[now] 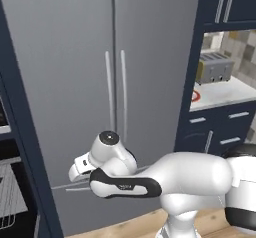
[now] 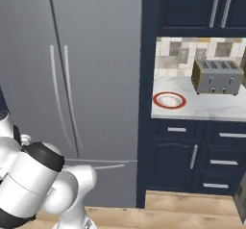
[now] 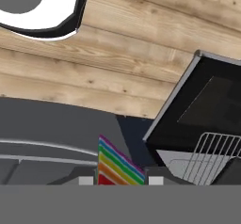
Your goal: Take the baked cake out of the oven and place it on the plate for cooling. Then close the oven door.
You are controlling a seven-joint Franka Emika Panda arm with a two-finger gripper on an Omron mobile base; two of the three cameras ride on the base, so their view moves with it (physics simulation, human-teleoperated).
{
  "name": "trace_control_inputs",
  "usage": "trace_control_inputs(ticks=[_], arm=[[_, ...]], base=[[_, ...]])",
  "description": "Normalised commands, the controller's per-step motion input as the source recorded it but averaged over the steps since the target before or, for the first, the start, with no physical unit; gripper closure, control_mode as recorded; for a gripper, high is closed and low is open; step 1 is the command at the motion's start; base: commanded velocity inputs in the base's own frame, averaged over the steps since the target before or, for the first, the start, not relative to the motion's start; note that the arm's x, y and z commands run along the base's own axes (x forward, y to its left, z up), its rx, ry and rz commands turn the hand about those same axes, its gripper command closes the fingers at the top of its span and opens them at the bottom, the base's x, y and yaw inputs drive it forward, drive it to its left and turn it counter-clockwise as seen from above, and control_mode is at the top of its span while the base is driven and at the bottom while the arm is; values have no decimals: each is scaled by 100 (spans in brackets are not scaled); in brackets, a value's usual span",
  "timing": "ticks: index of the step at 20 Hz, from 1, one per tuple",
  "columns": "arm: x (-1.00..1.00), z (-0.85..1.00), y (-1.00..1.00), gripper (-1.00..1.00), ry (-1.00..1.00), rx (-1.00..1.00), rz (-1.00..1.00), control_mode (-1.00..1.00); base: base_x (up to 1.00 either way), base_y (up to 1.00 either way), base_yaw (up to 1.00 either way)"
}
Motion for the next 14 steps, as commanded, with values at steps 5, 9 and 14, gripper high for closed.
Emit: trace_control_inputs(ticks=[5, 9, 14], arm=[[0, 0, 0, 100, 0, 0, 0, 100], [0, 0, 0, 100, 0, 0, 0, 100], [0, 0, 0, 100, 0, 0, 0, 100]], base=[[11, -75, -3], [19, -74, 0], [30, -71, 0]])
